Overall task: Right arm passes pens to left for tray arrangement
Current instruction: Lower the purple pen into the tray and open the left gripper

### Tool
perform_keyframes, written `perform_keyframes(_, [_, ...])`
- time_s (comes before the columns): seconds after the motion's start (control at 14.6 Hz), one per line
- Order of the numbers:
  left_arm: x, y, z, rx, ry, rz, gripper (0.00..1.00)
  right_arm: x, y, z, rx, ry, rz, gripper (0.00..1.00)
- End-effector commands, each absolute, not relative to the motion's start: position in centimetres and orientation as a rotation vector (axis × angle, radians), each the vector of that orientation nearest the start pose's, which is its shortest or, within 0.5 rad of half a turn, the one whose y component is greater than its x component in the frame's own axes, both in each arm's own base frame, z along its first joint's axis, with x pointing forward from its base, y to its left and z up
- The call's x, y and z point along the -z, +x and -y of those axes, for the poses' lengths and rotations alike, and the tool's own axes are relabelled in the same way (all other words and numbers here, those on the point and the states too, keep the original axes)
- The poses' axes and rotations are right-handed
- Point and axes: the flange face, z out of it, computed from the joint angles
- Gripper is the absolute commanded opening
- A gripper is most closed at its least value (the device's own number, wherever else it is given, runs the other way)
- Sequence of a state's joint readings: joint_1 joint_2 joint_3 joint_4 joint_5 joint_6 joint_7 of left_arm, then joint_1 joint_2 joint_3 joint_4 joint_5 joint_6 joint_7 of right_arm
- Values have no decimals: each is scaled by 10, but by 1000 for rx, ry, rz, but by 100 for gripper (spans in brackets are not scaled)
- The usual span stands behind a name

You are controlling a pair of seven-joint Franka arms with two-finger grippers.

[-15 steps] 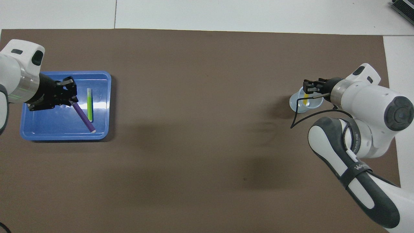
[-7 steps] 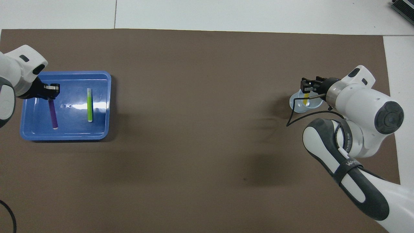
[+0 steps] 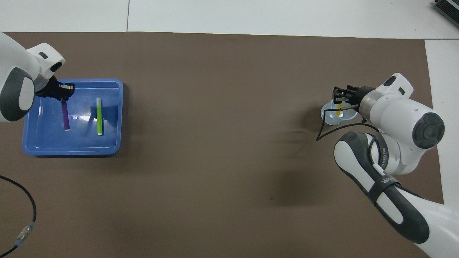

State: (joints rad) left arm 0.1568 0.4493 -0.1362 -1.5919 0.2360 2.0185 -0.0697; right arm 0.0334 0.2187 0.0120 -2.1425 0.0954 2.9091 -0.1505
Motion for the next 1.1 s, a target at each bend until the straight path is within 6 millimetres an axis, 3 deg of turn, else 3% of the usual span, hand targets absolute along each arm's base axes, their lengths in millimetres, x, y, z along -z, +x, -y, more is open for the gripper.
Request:
perform_keyframes(0.0, [-358, 684, -42, -32, -3011, 4, 0, -367, 606, -22, 876, -3000, 192, 0])
perform_keyframes(0.21, [-346, 682, -53, -10, -3011, 17, 0, -382, 608, -22, 881, -2998, 199, 0])
perform_keyframes(0.48, [-309, 661, -64, 11, -3012, 12, 0, -420, 604, -20, 842, -3001, 194, 0])
perform_keyframes(0.68, [-306, 658, -65, 43, -3015, 13, 0, -445, 601, -17, 826, -3003, 193, 0])
perform_keyframes(0.82, [-307, 659, -70, 66, -3016, 25, 0, -445, 600, -16, 817, -3006, 196, 0])
perform_keyframes(0.89, [-305, 658, -69, 76, -3017, 27, 17, -443, 600, -15, 813, -3009, 208, 0])
perform_keyframes(0.96, [-304, 659, -68, 91, -3018, 53, 54, -438, 599, -15, 800, -3014, 226, 5])
perform_keyframes(1.03, [-304, 660, -67, 112, -3019, 79, 90, -430, 599, -12, 781, -3027, 292, 26])
